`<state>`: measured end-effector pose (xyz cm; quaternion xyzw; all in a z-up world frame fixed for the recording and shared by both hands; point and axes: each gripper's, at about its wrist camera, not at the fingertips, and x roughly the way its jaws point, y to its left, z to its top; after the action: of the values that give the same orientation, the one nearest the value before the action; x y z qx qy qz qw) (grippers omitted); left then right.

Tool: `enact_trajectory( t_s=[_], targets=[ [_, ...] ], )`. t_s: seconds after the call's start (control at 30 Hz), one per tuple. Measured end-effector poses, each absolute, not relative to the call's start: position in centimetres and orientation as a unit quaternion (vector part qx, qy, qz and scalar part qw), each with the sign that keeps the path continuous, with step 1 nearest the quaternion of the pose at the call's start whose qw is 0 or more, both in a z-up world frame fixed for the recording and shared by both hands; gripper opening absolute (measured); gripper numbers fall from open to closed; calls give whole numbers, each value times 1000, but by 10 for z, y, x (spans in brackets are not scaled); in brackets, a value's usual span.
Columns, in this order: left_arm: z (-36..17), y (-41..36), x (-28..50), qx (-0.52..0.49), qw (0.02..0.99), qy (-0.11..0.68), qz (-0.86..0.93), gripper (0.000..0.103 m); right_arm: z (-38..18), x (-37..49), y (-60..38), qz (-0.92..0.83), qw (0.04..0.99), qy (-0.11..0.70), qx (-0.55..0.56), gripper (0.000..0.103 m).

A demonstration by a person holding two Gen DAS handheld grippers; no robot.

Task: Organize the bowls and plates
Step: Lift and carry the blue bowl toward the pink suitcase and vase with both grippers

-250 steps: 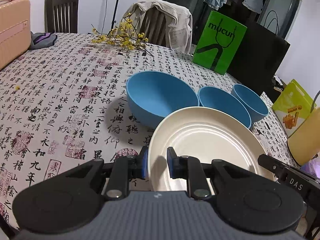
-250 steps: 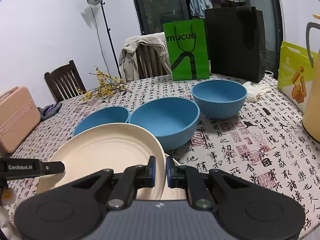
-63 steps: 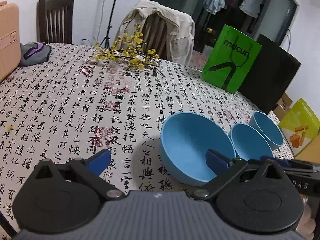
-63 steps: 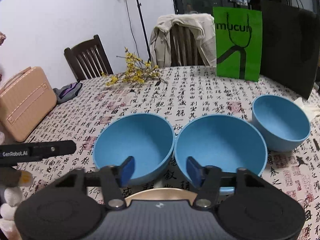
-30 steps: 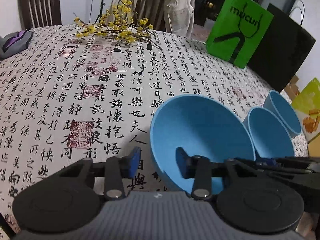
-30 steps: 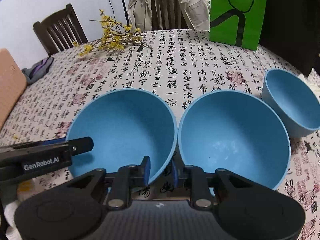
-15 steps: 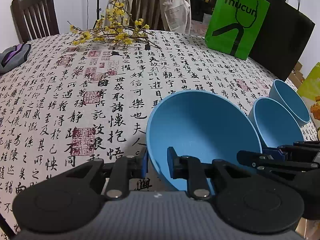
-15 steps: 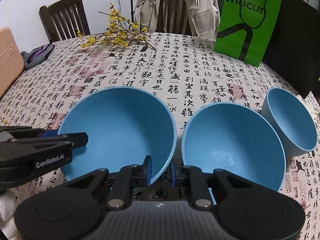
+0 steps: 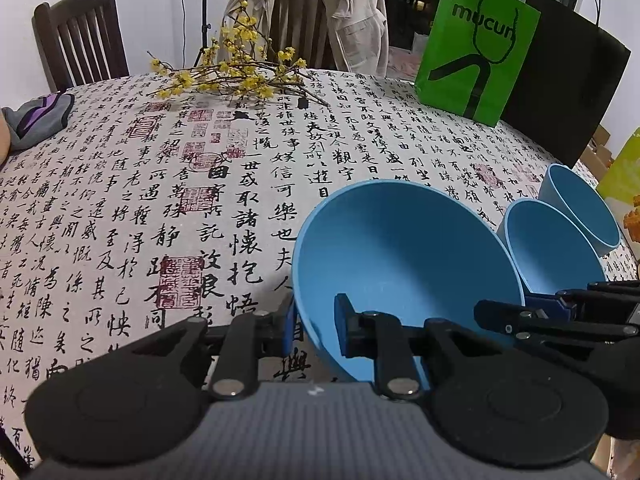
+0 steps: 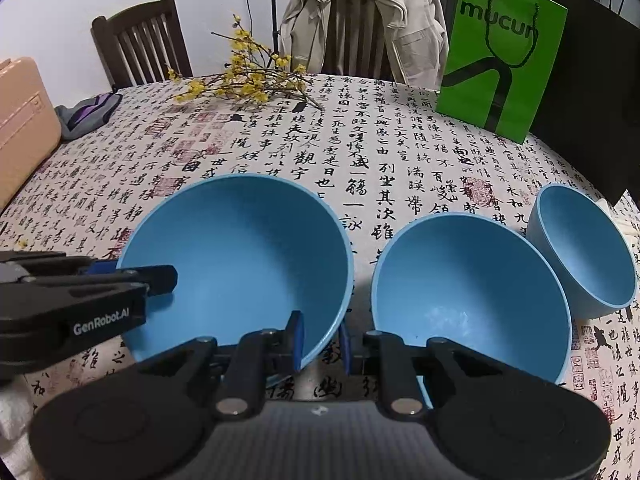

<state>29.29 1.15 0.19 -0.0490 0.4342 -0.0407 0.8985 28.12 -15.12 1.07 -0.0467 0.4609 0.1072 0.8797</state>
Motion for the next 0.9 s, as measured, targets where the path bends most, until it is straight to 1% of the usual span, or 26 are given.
enact_trajectory(
  t_s=[0.9],
  targets=[
    [21,38,258,-62,909,413,-1,21,27,262,-131,155,884,438,-49,18]
  ],
)
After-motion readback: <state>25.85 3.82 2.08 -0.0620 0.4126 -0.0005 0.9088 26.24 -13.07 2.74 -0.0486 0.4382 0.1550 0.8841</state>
